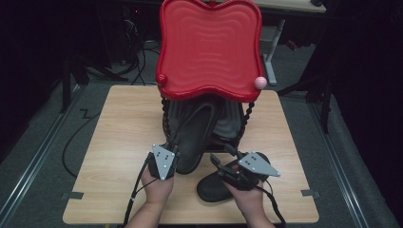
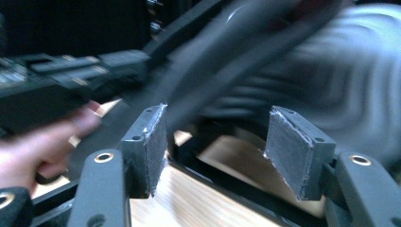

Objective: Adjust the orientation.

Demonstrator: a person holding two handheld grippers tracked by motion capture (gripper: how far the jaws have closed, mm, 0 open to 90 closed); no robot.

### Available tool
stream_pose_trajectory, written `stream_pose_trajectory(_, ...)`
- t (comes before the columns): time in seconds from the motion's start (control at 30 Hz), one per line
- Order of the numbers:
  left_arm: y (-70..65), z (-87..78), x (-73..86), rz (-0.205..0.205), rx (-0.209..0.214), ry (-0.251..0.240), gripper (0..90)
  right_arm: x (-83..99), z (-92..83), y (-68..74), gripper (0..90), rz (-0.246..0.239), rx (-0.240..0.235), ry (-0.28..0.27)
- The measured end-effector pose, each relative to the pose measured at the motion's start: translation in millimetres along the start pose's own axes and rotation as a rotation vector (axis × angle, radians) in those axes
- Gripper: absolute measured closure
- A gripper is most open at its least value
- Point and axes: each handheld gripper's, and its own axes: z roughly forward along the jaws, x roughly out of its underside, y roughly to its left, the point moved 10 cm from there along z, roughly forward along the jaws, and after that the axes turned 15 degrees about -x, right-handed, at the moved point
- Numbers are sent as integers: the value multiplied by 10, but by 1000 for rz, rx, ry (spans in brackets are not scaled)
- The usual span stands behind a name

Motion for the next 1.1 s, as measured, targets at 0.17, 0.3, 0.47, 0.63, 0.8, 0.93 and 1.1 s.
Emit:
stream_pose_trajectory(0.17,62,72,-3,-7,-29,6,836,-93,331,11,522,-14,-24,14)
stream_pose_trajectory(0.3,51,109,-24,-1,-35,6,830,-158,483,-70,686,-47,-11,39)
stream_pose_trajectory(0.47,8,236,-13,-1,-24,18,811,-145,578,-252,846,-44,33,68)
stream_pose_trajectory(0.63,-21,315,15,4,12,45,790,-134,632,-369,876,-59,93,70)
stream_pose_trajectory(0.8,11,140,-30,0,63,20,760,-112,699,-415,887,-78,133,91)
stream_pose_trajectory(0.93,-24,-155,24,-1,117,22,769,-93,745,-433,889,-68,148,87)
stream_pose_trajectory(1.1,-206,-494,311,-28,191,92,865,-124,787,-437,891,-65,164,75)
